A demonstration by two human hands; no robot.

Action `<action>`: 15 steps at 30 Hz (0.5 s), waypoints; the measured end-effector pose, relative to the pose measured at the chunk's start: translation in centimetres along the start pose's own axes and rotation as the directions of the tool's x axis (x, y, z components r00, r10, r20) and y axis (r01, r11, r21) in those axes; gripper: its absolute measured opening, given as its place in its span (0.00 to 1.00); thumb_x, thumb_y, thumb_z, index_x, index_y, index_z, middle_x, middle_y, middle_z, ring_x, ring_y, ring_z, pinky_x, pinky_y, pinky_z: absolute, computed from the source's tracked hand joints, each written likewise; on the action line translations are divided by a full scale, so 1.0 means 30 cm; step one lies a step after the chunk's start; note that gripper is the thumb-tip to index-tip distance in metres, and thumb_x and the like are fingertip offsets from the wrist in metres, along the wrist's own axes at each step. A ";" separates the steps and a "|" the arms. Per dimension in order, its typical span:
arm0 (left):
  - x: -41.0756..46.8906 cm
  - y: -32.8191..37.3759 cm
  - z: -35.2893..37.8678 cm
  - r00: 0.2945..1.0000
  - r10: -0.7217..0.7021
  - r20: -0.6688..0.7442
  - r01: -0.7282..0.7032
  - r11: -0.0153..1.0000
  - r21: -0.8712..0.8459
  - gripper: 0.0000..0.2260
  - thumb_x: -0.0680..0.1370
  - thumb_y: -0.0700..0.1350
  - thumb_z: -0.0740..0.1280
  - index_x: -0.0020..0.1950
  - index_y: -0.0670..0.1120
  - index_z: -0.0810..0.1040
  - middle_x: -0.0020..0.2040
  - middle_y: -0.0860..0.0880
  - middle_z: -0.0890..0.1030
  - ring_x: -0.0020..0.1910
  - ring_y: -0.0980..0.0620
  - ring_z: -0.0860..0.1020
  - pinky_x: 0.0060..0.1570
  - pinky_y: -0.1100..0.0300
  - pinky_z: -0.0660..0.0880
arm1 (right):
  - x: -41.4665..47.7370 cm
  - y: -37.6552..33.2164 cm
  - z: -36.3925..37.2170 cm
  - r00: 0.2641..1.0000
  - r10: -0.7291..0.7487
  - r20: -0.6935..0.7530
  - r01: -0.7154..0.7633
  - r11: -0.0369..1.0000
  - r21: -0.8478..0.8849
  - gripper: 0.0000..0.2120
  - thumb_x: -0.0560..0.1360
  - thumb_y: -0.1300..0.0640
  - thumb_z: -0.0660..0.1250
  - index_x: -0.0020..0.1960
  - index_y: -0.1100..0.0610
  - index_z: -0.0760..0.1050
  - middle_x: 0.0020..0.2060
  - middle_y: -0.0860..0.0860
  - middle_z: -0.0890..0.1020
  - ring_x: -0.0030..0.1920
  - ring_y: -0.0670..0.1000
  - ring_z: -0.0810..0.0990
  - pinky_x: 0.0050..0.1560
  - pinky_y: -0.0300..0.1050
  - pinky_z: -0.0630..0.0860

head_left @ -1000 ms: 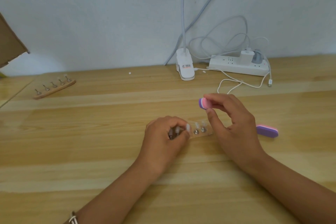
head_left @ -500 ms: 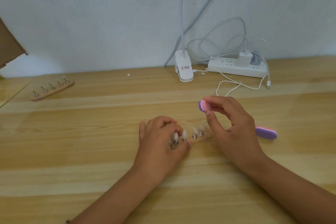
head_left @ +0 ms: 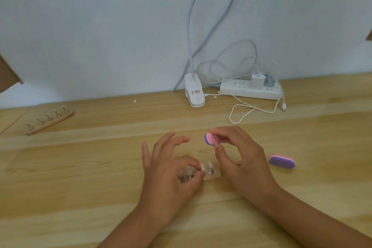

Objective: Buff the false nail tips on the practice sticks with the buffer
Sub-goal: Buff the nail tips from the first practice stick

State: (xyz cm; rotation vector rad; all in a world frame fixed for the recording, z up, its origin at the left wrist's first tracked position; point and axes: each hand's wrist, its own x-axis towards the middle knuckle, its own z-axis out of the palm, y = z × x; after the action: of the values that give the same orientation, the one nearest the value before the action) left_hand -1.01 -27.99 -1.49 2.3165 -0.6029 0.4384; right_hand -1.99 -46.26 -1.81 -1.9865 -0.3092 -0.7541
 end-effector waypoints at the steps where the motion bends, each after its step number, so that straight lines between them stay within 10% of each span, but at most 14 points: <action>1: 0.002 0.002 0.001 1.000 0.016 0.000 -0.016 1.000 0.007 0.05 0.66 0.51 0.76 0.38 0.59 0.82 0.63 0.65 0.72 0.74 0.63 0.56 0.73 0.45 0.36 | 0.000 0.000 0.000 1.000 -0.002 -0.001 0.002 1.000 -0.004 0.15 0.76 0.70 0.71 0.58 0.56 0.81 0.52 0.43 0.82 0.55 0.46 0.81 0.58 0.38 0.75; 15: 0.003 0.033 -0.002 0.986 0.166 -0.032 -0.164 0.985 0.049 0.02 0.69 0.50 0.72 0.36 0.56 0.82 0.60 0.60 0.77 0.71 0.54 0.67 0.73 0.36 0.44 | 0.000 -0.004 -0.002 1.000 -0.001 0.015 0.001 1.000 0.003 0.16 0.75 0.71 0.70 0.59 0.57 0.81 0.52 0.45 0.82 0.55 0.47 0.81 0.58 0.40 0.76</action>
State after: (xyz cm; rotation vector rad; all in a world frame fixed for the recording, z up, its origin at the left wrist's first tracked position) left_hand -1.48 -28.63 -0.88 2.3062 -0.7782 0.5758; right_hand -2.08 -46.24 -1.71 -1.9901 -0.3205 -0.7393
